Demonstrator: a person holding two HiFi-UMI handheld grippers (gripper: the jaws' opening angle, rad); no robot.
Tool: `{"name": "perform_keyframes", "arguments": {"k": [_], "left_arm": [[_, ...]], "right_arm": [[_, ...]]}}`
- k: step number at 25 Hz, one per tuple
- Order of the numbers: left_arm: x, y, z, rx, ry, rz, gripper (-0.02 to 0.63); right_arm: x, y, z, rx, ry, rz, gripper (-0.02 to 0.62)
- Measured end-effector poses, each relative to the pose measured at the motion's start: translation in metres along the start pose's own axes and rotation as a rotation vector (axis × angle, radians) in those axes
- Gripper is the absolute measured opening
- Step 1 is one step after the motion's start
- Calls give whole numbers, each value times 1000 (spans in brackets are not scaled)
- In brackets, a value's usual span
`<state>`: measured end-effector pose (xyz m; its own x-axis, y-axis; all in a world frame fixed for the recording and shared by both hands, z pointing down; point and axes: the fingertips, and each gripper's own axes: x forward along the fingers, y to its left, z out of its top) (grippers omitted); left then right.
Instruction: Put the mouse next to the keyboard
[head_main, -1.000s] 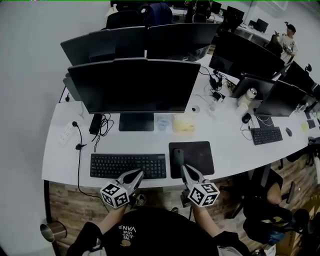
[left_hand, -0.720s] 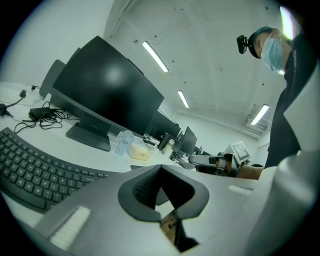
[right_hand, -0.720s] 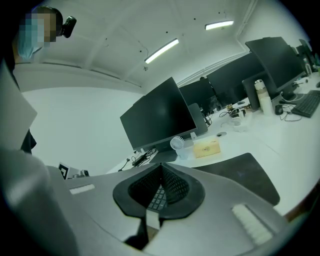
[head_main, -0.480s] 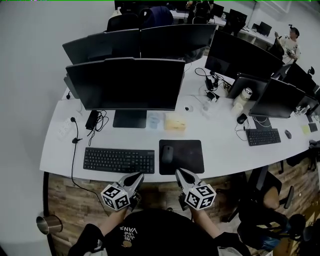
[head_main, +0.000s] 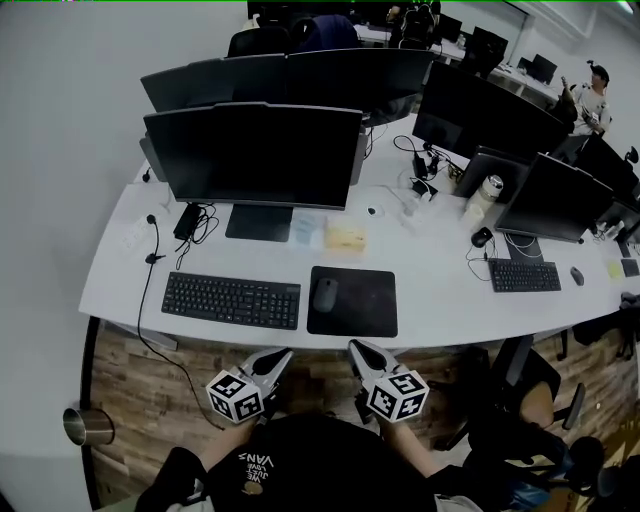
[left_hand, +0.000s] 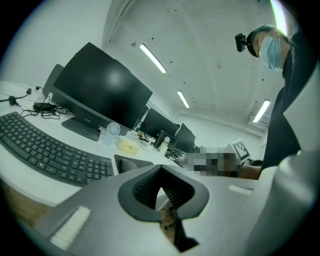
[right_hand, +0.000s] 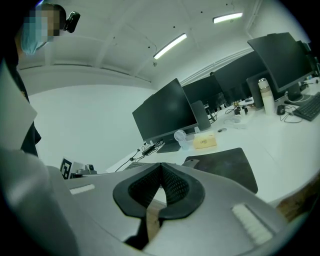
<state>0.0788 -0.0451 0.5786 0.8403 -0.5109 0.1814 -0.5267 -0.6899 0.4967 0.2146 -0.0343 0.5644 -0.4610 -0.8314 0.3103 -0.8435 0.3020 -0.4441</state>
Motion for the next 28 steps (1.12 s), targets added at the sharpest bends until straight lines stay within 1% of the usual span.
{"name": "perform_keyframes", "arguments": {"k": [5, 14, 22, 28], "left_arm": [[-10, -14, -14, -5, -3, 27, 2], [-18, -31, -29, -1, 1, 36, 2], [-18, -41, -37, 6, 14, 35, 2], [-16, -40, -38, 3, 19, 36, 2]], "right_arm": [[-17, 2, -13, -7, 22, 13, 5], [-34, 7, -25, -11, 36, 34, 5], [-43, 3, -33, -9, 40, 24, 5], [-43, 1, -35, -6, 46, 16, 5]]}}
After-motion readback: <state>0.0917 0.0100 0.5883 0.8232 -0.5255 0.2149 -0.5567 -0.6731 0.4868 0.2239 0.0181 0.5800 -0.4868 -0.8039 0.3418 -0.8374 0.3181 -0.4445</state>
